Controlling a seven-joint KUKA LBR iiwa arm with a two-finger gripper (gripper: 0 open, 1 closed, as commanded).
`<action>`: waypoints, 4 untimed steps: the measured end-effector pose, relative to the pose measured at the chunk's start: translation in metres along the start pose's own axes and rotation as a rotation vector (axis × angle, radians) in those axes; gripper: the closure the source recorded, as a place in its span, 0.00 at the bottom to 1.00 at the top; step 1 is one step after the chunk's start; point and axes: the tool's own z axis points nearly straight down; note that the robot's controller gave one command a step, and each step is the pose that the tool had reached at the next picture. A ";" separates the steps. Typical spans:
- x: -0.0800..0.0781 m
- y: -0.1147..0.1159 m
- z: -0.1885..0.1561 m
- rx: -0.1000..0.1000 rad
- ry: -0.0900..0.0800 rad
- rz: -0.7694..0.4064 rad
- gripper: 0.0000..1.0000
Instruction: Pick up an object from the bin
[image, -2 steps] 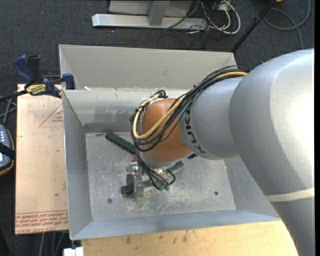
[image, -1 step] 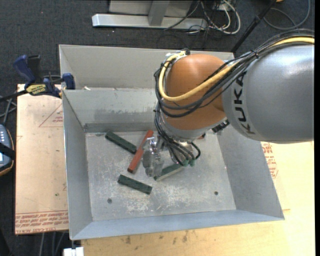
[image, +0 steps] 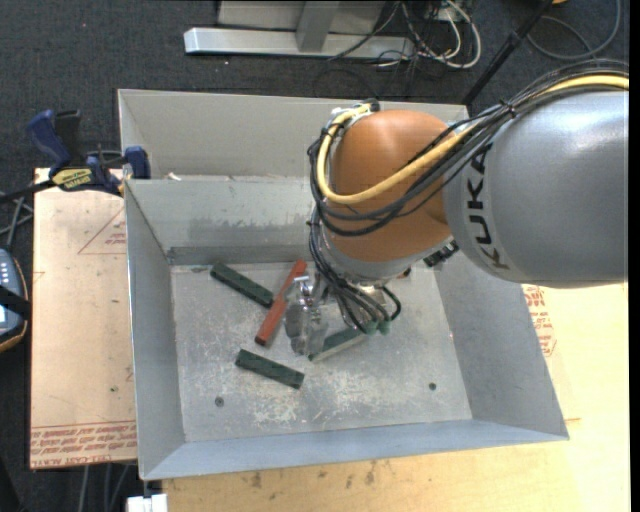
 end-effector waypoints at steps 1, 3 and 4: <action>-0.028 0.054 0.058 0.000 0.003 0.038 0.00; -0.018 0.043 0.091 -0.001 -0.004 -0.030 0.00; -0.040 -0.020 0.161 0.000 0.002 -0.099 1.00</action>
Offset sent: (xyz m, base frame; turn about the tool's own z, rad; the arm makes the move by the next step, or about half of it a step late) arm 0.0000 0.0000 0.0000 0.0000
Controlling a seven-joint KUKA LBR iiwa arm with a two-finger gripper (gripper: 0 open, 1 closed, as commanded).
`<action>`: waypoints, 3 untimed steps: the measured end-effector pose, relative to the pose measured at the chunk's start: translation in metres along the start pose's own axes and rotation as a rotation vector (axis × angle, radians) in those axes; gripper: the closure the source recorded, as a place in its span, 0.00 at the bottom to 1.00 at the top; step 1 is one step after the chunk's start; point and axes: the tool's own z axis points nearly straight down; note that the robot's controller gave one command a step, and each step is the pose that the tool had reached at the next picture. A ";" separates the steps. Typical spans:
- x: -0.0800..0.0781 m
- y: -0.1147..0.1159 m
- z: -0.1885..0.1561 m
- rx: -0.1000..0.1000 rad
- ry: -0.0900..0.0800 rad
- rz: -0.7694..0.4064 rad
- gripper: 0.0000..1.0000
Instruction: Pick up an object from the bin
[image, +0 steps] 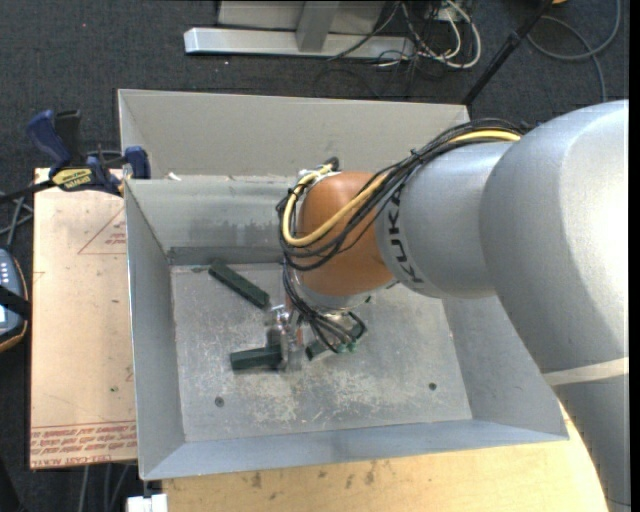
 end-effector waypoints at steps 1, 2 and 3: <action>0.000 0.000 0.000 0.000 0.000 0.000 1.00; 0.006 0.000 -0.132 0.000 -0.003 -0.033 1.00; 0.006 0.000 -0.132 0.000 -0.002 -0.033 1.00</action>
Offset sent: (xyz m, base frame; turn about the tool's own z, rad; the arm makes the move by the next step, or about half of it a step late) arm -0.0069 -0.0025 0.1316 -0.0351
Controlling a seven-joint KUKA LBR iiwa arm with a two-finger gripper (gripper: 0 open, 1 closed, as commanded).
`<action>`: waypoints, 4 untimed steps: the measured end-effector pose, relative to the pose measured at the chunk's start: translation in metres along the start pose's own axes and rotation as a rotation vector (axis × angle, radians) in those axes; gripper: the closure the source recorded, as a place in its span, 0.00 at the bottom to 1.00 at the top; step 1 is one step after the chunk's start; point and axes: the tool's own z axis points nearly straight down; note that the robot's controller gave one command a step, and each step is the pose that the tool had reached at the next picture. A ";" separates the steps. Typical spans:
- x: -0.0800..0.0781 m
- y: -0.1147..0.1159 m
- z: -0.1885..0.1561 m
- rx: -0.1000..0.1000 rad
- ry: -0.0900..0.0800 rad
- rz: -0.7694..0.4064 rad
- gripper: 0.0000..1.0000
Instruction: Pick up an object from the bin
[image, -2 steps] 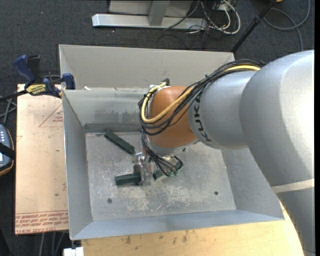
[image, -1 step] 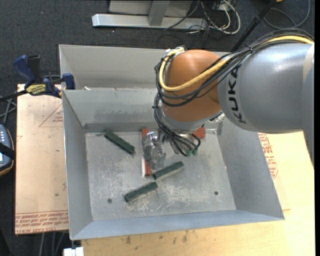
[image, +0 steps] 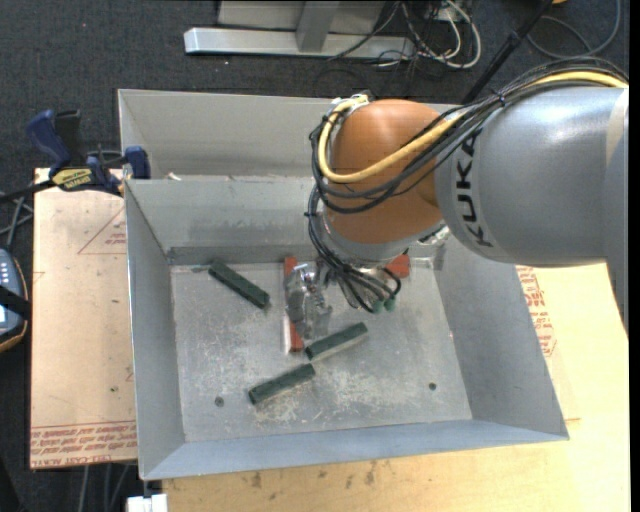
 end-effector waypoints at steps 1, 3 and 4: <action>-0.019 0.013 -0.027 0.001 0.007 -0.061 1.00; -0.012 0.016 0.045 0.000 0.003 0.000 0.00; -0.012 0.016 0.044 0.000 0.002 0.000 0.00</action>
Offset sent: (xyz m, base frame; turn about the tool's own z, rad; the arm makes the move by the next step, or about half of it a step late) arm -0.0152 0.0168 -0.0320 -0.0812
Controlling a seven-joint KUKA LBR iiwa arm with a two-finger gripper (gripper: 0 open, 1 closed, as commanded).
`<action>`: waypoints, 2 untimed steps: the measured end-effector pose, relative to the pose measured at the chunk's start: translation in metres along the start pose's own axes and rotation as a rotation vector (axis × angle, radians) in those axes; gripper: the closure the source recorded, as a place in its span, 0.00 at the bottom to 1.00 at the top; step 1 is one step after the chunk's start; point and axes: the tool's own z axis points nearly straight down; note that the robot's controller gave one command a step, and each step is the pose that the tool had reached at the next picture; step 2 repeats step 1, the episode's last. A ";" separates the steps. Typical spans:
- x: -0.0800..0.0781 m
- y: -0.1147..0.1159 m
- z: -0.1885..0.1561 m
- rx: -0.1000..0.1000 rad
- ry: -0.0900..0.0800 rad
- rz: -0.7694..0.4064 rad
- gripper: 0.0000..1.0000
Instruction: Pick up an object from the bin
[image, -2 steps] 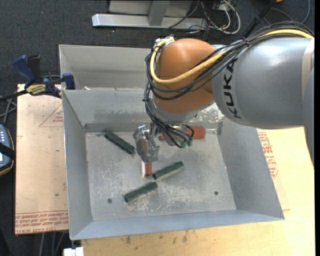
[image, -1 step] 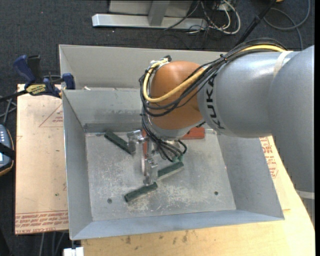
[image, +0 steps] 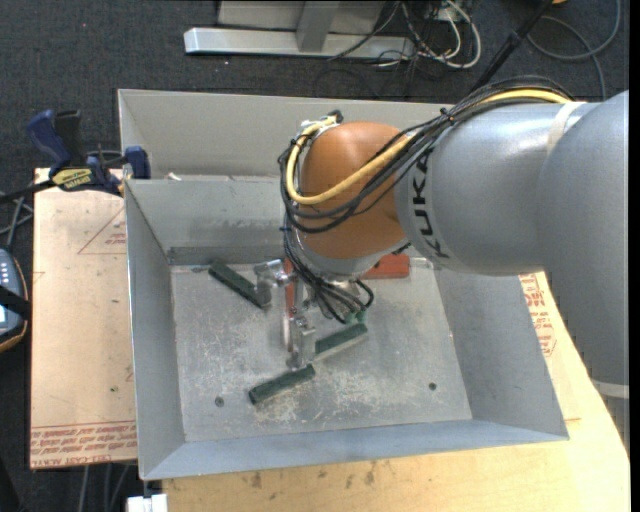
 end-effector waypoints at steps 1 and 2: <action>0.024 0.006 0.033 0.001 -0.010 -0.017 0.00; 0.024 0.006 0.033 0.001 -0.010 -0.017 0.00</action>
Offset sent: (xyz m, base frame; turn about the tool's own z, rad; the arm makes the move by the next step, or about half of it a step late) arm -0.0119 -0.0091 -0.0877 -0.3864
